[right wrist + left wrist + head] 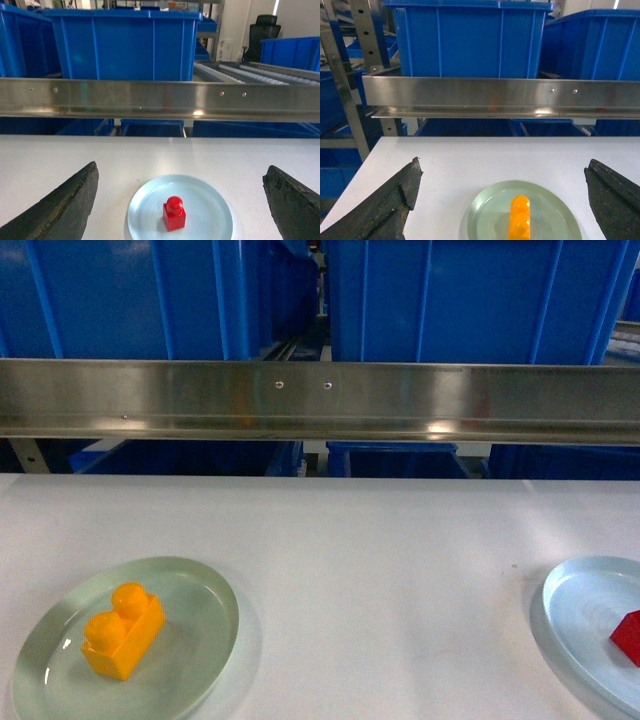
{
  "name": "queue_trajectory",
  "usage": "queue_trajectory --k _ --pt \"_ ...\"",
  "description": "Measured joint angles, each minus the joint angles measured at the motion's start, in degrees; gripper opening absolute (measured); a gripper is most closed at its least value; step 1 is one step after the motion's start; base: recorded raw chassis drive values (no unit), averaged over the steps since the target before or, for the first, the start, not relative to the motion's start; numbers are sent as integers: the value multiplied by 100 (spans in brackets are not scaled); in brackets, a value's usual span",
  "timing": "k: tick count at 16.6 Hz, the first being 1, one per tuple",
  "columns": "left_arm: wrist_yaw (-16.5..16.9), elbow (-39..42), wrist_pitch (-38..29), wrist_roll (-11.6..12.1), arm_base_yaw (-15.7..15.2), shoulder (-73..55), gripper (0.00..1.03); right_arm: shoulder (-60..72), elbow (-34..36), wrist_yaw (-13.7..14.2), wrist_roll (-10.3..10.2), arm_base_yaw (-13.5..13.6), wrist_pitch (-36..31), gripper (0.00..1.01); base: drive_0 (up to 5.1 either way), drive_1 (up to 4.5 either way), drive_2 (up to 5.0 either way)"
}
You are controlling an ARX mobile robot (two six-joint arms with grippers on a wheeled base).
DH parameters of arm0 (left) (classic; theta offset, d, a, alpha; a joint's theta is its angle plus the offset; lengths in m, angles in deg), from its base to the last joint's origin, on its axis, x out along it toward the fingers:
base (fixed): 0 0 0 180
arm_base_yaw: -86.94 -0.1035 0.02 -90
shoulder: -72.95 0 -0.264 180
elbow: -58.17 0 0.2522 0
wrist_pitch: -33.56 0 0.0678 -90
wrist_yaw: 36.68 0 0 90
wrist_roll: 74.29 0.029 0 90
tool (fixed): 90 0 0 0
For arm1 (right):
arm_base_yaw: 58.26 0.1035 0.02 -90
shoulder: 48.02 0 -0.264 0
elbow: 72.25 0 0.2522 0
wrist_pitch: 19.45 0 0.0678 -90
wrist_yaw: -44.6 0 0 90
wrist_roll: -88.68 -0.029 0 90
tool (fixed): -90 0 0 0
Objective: Sort and place red and yellow blocks in left bins
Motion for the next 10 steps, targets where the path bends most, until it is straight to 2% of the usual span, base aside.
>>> queue_trajectory --k 2,3,5,6,8,10 --pt "319 -11 -597 -151 -170 -522 98 503 -4 -195 57 -221 -745 98 0 0 0" --pt "367 -50 -1152 -197 -205 -1202 98 1220 -26 -195 107 -201 -1423 98 0 0 0" --pt "490 -144 -1504 -227 -247 -1644 98 1585 -66 -254 122 -208 -1709 98 0 0 0" --pt "553 -254 -1794 -225 -251 -1996 98 2107 -173 -339 157 -208 -2107 98 0 0 0" --pt "839 -960 -2892 -179 -319 -3609 98 3764 -839 -549 339 -254 -3139 98 0 0 0" --pt "999 -1547 -3484 -175 -280 -5298 98 5410 -1355 -769 514 -317 -3635 98 0 0 0"
